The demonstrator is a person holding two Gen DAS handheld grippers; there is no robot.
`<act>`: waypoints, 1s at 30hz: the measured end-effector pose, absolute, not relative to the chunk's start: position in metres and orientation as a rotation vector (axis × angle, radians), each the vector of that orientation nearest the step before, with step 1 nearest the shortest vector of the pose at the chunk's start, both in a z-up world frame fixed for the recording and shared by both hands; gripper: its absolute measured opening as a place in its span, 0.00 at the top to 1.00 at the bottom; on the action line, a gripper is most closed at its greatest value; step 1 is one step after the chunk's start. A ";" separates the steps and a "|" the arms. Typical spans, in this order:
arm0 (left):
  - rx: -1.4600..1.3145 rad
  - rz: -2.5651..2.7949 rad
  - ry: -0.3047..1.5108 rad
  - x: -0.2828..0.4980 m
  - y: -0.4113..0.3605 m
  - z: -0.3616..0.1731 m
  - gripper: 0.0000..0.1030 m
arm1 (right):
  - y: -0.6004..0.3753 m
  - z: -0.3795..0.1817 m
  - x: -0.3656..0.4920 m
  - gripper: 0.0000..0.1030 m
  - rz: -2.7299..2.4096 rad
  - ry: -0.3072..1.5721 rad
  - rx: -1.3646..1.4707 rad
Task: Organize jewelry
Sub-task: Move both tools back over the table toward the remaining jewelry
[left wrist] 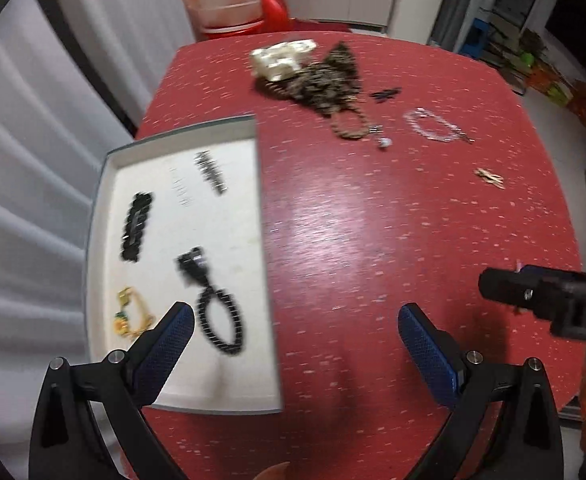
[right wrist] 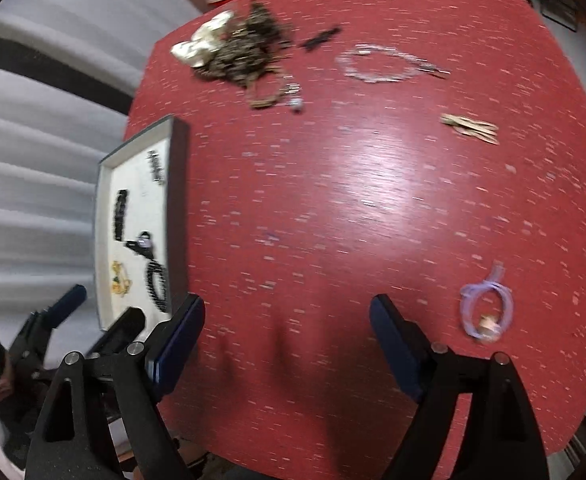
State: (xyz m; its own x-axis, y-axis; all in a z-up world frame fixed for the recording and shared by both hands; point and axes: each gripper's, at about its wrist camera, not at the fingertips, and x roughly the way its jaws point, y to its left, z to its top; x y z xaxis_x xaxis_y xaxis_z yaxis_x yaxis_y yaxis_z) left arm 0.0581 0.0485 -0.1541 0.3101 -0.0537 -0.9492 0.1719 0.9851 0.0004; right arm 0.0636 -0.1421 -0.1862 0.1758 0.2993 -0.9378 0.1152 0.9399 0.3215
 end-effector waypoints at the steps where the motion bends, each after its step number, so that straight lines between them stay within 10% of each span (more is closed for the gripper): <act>1: 0.109 -0.161 1.246 0.059 0.041 -0.154 0.01 | -0.147 -0.186 0.061 0.16 0.121 1.393 0.348; 24: -0.024 -0.136 1.270 0.145 -0.038 -0.199 0.01 | -0.246 -0.228 0.026 0.16 -0.091 1.483 0.263; 30: -0.008 -0.113 1.264 0.179 -0.053 -0.220 0.14 | -0.246 -0.236 0.025 0.16 -0.088 1.472 0.197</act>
State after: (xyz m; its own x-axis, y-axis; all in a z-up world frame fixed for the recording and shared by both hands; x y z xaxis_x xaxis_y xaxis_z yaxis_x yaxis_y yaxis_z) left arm 0.1786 -0.0534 -0.2204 0.2975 -0.0889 -0.9506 0.0805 0.9944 -0.0678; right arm 0.0252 -0.2458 -0.2356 0.0993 0.0610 -0.9932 0.1795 0.9807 0.0782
